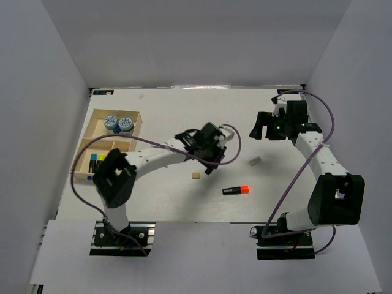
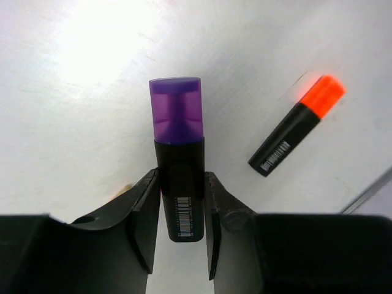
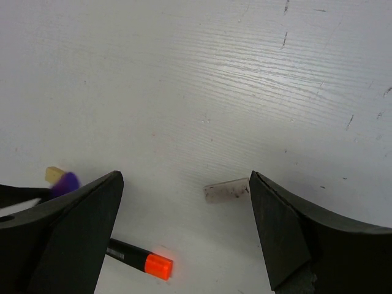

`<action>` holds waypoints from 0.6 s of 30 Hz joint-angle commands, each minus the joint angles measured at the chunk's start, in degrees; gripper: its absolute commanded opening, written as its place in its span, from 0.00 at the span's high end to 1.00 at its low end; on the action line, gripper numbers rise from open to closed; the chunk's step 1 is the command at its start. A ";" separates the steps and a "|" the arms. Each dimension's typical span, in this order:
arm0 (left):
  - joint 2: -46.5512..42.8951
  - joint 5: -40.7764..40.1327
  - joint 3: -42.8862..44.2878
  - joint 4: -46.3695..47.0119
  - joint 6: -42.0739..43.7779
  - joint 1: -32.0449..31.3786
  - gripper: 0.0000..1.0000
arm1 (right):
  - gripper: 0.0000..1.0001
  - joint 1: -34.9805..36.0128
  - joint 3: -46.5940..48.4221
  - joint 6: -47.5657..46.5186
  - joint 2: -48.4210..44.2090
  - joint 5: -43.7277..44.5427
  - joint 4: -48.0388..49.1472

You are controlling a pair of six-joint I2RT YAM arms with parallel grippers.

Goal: Sort the stationery into containers
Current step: Pick up the pen from the center of the board, then place the pen in the storage box.

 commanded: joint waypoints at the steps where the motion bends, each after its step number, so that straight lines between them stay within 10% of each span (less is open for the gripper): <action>1: -10.38 6.30 2.13 -3.73 4.26 8.36 0.99 | 0.11 -0.63 1.34 -0.58 -0.70 0.10 0.53; 18: -20.25 19.82 7.03 -30.71 31.91 64.41 1.00 | 0.13 -0.46 3.54 -1.73 3.69 -0.16 -1.94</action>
